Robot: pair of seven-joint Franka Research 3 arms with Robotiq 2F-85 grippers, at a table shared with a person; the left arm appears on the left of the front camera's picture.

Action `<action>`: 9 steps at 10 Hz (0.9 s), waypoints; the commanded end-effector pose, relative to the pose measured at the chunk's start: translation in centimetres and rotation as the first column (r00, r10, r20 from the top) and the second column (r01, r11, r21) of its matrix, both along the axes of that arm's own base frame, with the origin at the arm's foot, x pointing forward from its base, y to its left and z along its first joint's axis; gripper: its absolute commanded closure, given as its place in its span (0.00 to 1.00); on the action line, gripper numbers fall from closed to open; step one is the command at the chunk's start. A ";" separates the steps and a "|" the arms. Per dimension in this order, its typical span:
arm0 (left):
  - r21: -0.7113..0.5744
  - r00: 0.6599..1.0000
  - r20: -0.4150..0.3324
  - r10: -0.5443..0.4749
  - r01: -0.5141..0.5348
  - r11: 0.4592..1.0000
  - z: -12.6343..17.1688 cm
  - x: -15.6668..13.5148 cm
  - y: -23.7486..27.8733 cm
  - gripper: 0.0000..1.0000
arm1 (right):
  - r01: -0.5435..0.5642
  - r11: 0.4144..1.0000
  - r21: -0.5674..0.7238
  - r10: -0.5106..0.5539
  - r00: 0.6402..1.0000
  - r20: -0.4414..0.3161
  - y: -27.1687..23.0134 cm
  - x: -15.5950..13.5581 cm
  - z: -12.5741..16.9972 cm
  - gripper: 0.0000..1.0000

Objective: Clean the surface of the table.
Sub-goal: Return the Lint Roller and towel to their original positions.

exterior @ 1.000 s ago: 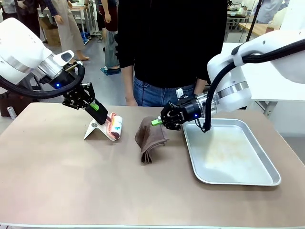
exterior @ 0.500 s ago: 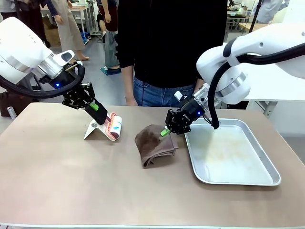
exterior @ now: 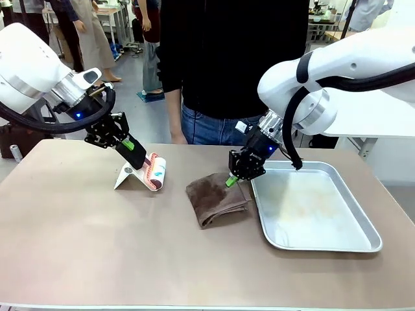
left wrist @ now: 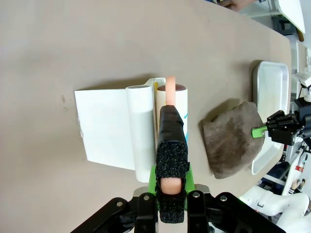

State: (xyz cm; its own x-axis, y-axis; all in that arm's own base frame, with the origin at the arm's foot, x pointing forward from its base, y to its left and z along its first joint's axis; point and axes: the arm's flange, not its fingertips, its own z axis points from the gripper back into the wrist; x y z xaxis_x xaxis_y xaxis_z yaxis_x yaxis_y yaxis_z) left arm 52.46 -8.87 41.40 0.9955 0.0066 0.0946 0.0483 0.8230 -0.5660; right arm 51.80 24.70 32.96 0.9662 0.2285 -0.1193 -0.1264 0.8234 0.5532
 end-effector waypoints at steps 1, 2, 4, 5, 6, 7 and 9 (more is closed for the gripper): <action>-0.011 1.000 -0.025 0.007 -0.007 1.000 0.3 0.5 -0.2 0.78 | 0.028 0.998 -0.055 -0.027 1.000 0.007 0.4 0.2 0.7 0.94; -0.010 1.000 -0.022 0.011 -0.011 1.000 0.3 0.5 -0.2 0.78 | 0.022 0.999 -0.038 -0.022 1.000 0.002 0.3 0.3 0.6 0.94; -0.004 1.000 -0.027 0.015 -0.015 1.000 0.2 0.7 -0.3 0.78 | 0.018 0.999 -0.028 -0.017 1.000 0.003 0.2 0.4 0.5 0.94; -0.006 0.999 -0.032 0.016 -0.016 1.000 0.2 0.8 -0.3 0.78 | 0.013 1.000 -0.024 -0.013 1.000 0.000 0.2 0.4 0.4 0.94; -0.011 0.999 -0.038 0.018 -0.019 1.000 0.2 0.8 -0.3 0.25 | 0.017 1.000 -0.025 -0.017 1.000 -0.006 0.2 0.4 0.2 0.65; -0.011 0.999 -0.038 0.020 -0.021 1.000 0.3 0.8 -0.2 0.19 | 0.004 1.000 -0.024 -0.004 1.000 -0.003 0.2 0.4 0.2 0.38; -0.012 0.999 -0.035 0.025 -0.025 1.000 0.4 0.8 -0.2 0.00 | -0.004 1.000 -0.014 0.005 1.000 0.020 0.3 0.3 0.0 0.00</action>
